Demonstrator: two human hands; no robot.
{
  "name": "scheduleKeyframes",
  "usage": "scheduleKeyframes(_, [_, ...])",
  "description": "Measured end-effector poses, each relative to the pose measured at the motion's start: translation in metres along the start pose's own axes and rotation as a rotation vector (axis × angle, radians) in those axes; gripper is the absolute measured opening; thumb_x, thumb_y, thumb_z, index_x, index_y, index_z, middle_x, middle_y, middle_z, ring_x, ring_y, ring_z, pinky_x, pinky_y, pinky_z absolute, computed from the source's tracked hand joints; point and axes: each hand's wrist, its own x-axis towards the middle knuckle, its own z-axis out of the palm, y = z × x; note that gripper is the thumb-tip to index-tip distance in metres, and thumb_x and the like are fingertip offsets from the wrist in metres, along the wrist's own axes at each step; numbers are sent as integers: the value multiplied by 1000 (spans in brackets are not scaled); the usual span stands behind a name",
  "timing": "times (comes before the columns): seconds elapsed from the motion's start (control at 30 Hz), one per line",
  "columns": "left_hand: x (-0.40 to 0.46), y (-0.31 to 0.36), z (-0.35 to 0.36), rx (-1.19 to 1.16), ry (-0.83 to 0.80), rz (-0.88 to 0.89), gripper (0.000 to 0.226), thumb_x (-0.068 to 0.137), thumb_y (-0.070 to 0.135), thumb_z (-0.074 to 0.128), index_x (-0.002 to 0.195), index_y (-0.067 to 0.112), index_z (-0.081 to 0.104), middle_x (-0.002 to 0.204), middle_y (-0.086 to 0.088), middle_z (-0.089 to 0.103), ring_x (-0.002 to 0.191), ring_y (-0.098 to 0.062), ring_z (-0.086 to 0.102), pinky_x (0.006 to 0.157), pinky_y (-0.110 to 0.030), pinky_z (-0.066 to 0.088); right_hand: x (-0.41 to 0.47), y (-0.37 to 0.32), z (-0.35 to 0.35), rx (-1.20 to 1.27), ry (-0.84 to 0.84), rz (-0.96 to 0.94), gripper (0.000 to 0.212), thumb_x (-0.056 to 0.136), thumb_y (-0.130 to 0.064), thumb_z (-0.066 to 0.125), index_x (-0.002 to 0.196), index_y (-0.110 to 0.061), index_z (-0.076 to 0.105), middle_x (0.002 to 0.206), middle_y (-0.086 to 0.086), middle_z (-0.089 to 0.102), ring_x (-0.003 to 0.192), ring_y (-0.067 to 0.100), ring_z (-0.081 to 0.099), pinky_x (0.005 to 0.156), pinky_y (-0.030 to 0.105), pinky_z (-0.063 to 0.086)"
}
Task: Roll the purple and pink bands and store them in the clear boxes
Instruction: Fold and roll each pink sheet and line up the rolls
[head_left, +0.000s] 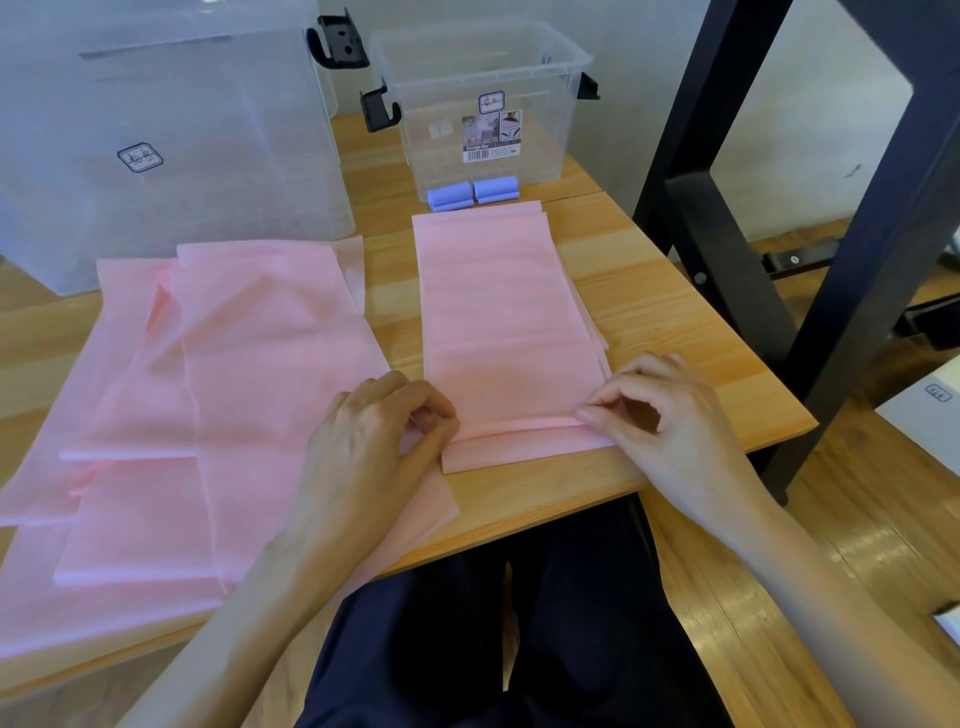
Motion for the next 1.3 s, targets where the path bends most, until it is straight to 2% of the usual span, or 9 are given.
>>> scheduleKeyframes(0.13, [0, 0, 2, 6, 52, 15, 8, 89, 30, 69, 83, 32, 64, 81, 16, 60, 79, -6, 52, 75, -13, 35, 1, 1, 0, 23, 7, 15, 24, 77, -45, 68, 85, -25, 77, 85, -11, 58, 90, 11, 46, 84, 28, 35])
scheduleKeyframes(0.27, [-4, -2, 2, 12, 44, 39, 10, 86, 42, 64, 84, 35, 70, 88, 18, 59, 83, -9, 53, 71, -20, 38, 6, 0, 4, 12, 43, 1, 13, 80, -36, 71, 84, -24, 73, 84, -12, 58, 89, 9, 46, 84, 28, 35])
scheduleKeyframes(0.43, [1, -5, 3, -8, 70, 36, 18, 87, 40, 59, 88, 33, 76, 87, 17, 56, 82, -9, 50, 68, -24, 40, 5, 2, 6, 16, 49, -14, 15, 79, -34, 73, 86, -21, 76, 86, -11, 59, 91, 11, 48, 86, 29, 37])
scheduleKeyframes(0.6, [3, -1, 1, -48, 95, 6, 8, 90, 24, 69, 93, 31, 69, 87, 24, 62, 84, -2, 57, 72, -24, 42, 8, 3, 8, -23, 84, -20, 15, 82, -30, 71, 90, -18, 77, 87, -6, 59, 91, 14, 47, 83, 29, 38])
scheduleKeyframes(0.7, [3, -3, 2, -19, 88, 25, 4, 90, 27, 70, 87, 29, 71, 90, 19, 61, 86, -9, 58, 70, -28, 44, 8, 1, 9, -32, 101, -38, 13, 84, -29, 70, 88, -17, 71, 87, -7, 59, 89, 15, 50, 81, 35, 44])
scheduleKeyframes(0.8, [3, -7, 3, 3, 68, 31, 7, 89, 30, 71, 95, 30, 75, 93, 18, 57, 89, -11, 56, 69, -28, 45, 6, 3, 8, -30, 95, -50, 17, 83, -32, 70, 87, -15, 71, 90, -6, 59, 92, 17, 53, 83, 37, 45])
scheduleKeyframes(1.0, [7, -8, 1, -7, 88, 27, 12, 93, 32, 66, 100, 31, 75, 90, 17, 60, 87, -13, 59, 69, -32, 48, 11, 5, 7, -46, 97, -25, 23, 84, -32, 66, 96, -15, 77, 93, -4, 58, 96, 16, 51, 85, 31, 43])
scheduleKeyframes(1.13, [11, -4, -1, 49, 110, 28, 5, 90, 26, 68, 91, 31, 67, 85, 16, 62, 81, -11, 59, 65, -22, 39, 15, 6, 10, -53, 110, -38, 13, 86, -27, 68, 90, -15, 71, 90, -7, 57, 91, 14, 51, 83, 35, 45])
scheduleKeyframes(1.3, [15, -7, -2, 92, 116, 34, 6, 90, 31, 71, 86, 27, 73, 88, 11, 60, 82, -14, 55, 65, -14, 30, 19, 9, 7, -56, 107, -40, 27, 82, -36, 68, 95, -15, 77, 92, -4, 58, 94, 17, 52, 85, 32, 43])
